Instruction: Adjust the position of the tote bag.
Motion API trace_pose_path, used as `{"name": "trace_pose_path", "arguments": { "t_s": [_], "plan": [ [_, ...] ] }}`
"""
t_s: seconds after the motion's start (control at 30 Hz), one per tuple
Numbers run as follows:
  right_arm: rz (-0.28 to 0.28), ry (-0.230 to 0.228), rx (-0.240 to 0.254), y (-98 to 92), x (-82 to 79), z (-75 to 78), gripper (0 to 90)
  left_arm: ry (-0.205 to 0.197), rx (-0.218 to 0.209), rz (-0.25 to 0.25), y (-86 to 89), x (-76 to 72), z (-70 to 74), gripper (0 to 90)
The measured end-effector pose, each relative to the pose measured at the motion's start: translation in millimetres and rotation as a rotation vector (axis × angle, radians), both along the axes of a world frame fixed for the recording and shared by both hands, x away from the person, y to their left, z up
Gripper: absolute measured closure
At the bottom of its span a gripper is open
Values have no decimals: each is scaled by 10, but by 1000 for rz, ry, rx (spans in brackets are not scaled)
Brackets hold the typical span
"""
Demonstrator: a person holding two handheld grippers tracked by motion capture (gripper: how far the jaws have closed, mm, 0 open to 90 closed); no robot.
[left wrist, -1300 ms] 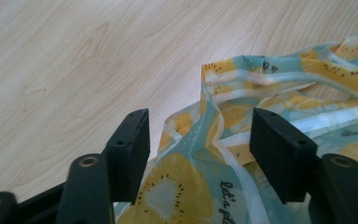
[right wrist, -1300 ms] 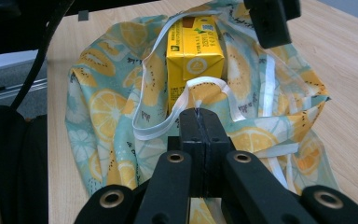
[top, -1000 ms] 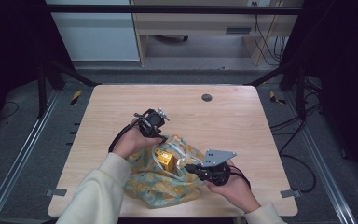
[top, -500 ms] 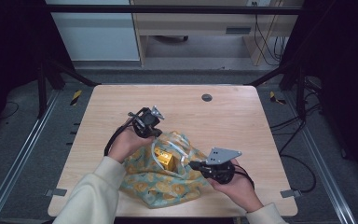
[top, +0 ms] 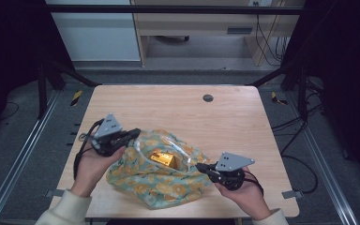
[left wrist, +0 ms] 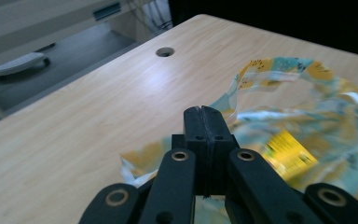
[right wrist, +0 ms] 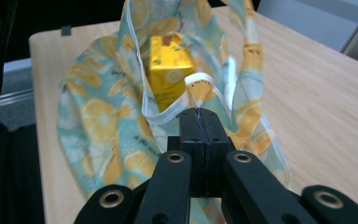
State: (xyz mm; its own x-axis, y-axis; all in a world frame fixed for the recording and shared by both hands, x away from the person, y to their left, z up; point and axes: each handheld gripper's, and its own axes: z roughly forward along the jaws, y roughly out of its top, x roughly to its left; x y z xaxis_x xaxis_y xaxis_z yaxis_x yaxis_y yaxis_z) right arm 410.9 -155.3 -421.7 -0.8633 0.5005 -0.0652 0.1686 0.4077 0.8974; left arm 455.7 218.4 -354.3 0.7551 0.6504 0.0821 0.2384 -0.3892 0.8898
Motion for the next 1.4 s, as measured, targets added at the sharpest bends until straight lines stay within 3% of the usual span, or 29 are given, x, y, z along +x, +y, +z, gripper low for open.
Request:
{"name": "trace_pose_path", "arguments": {
  "t_s": [0.1,0.17,0.27,0.4,0.53,0.7,0.73,0.83,0.97,1.03,1.27,1.4],
  "plan": [
    [23,6,-31,30,-60,-50,900,18,-38,-34,176,-194,-170,900],
    [32,18,-48,44,-67,-90,900,48,-27,-46,255,-274,-301,900],
    [41,41,-68,61,-54,-146,900,74,-16,-103,316,-360,-473,900],
    [56,78,-94,69,-33,-230,900,118,101,-169,295,-399,-710,900],
    [74,111,-149,67,-14,-336,900,168,180,-203,250,-402,-888,900],
    [96,137,-206,67,3,-436,900,185,349,-266,178,-448,-1027,900],
    [96,148,-214,66,4,-447,900,183,395,-271,161,-455,-1050,900],
    [94,175,-235,76,30,-500,900,191,455,-250,135,-437,-1125,900],
    [106,186,-267,118,33,-538,900,197,484,-239,126,-418,-1184,900],
    [110,183,-255,126,21,-517,874,193,489,-240,127,-423,-1187,900],
    [92,155,-166,70,13,-242,491,184,462,-217,191,-429,-1138,900],
    [85,122,-128,63,80,-20,406,183,449,-212,223,-421,-1121,900]
  ]
}}
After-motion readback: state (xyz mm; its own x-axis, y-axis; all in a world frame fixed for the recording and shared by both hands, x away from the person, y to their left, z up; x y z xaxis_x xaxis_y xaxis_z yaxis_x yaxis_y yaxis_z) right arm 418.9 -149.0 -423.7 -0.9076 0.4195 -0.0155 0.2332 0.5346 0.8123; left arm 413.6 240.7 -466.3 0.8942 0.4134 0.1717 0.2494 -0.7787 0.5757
